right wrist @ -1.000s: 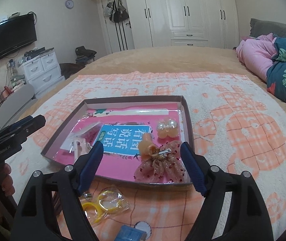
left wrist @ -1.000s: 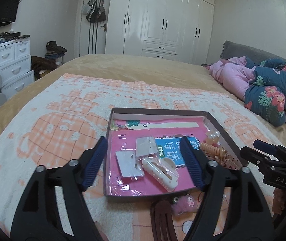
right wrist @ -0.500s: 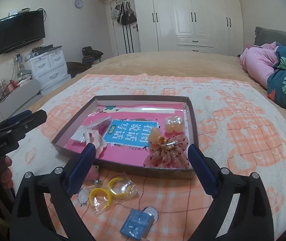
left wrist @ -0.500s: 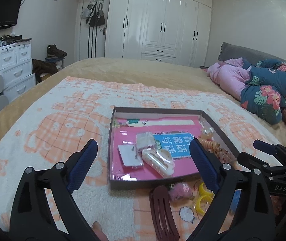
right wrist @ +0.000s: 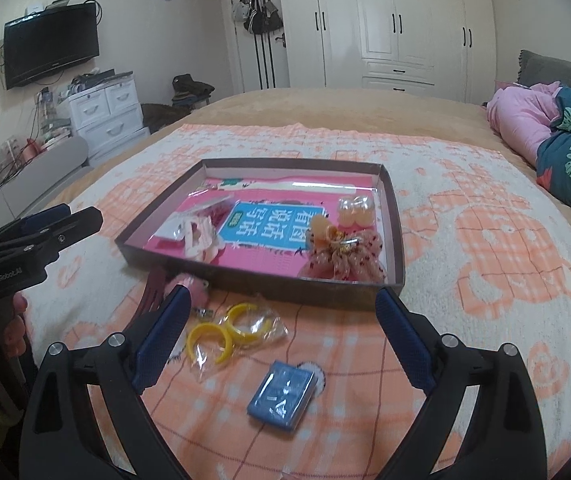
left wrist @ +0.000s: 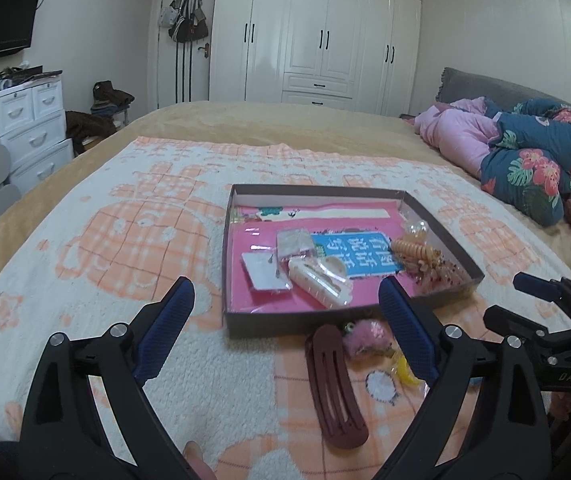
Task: Organize jewelry
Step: 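Release both items in the box and withdraw both tools toward the remaining accessories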
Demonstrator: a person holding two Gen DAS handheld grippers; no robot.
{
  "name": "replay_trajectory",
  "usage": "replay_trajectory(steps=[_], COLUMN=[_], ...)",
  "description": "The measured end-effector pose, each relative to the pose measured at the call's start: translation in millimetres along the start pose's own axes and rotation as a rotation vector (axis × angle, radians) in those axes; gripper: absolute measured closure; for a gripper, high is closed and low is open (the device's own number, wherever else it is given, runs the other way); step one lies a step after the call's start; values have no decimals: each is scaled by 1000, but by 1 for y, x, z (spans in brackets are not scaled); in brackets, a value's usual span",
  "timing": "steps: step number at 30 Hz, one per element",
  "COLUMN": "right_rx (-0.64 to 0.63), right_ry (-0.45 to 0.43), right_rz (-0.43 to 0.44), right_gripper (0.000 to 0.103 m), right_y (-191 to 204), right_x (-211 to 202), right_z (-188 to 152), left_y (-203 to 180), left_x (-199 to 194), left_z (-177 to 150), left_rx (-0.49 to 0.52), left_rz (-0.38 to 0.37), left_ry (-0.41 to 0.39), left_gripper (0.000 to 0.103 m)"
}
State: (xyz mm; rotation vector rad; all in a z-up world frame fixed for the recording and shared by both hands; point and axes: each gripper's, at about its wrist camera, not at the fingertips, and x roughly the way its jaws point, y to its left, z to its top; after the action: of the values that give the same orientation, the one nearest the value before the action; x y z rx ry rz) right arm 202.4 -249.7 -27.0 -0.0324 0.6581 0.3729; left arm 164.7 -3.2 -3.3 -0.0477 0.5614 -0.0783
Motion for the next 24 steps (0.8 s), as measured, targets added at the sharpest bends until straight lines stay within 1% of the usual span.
replay_trajectory(steps=[6, 15, 20, 24], right_rx=[-15, -31, -44, -48], right_ry=[13, 56, 66, 94], right_rz=[6, 16, 19, 33], right_gripper=[12, 11, 11, 10], right_y=[2, 6, 9, 8], right_x=[-2, -1, -2, 3], right_z=[-6, -19, -22, -21], left_y=[3, 0, -5, -12], left_x=[-3, 0, 7, 13], left_z=[-9, -26, -39, -47], left_rx=[3, 25, 47, 71], left_rz=[9, 8, -6, -17], left_ry=[33, 112, 174, 212], left_gripper=[18, 18, 18, 18])
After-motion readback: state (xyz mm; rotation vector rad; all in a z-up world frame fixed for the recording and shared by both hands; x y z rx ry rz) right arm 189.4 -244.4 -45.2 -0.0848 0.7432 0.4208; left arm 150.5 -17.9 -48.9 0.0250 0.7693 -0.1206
